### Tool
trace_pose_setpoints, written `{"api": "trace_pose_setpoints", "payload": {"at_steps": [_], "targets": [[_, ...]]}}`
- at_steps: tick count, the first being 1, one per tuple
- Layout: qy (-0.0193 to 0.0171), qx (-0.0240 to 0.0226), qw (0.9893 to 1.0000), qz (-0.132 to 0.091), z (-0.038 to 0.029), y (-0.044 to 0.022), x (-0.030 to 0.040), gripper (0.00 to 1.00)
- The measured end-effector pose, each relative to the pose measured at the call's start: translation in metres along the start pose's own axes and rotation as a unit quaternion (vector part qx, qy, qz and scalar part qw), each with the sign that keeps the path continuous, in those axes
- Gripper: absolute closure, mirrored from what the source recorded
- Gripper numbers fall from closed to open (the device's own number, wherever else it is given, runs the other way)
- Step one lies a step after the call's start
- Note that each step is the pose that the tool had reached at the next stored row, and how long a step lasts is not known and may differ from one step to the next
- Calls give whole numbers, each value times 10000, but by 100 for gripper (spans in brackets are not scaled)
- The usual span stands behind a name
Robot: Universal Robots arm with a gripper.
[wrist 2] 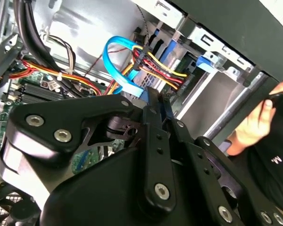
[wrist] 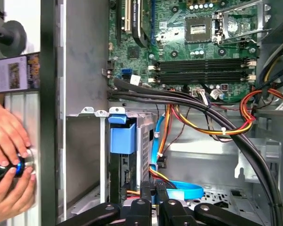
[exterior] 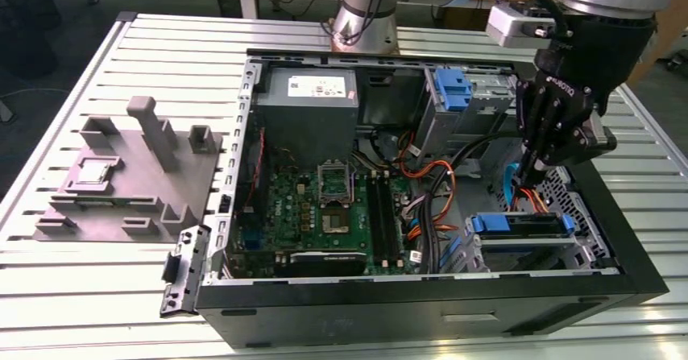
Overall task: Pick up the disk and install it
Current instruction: 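Insert the second disk wire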
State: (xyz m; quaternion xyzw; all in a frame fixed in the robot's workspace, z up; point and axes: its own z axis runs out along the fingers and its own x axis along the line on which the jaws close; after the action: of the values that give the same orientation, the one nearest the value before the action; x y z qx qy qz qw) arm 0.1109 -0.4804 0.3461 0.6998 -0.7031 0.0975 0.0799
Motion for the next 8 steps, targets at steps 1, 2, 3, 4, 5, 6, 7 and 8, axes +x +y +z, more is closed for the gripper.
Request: {"api": "trace_pose_setpoints", "payload": {"at_steps": [1,2,3,4,5,6,7,8], "targets": [[-42,5,10000,2,7,1,12,84],[-82,10,10000,5,14,1,26,84],[-109,16,9999,7,22,2,40,84],[-126,23,9999,9,29,2,56,84],[-129,35,9999,11,34,11,65,84],[-130,46,9999,10,34,23,65,84],[-129,57,9999,10,34,40,65,84],[-129,71,9999,11,34,58,66,84]]}}
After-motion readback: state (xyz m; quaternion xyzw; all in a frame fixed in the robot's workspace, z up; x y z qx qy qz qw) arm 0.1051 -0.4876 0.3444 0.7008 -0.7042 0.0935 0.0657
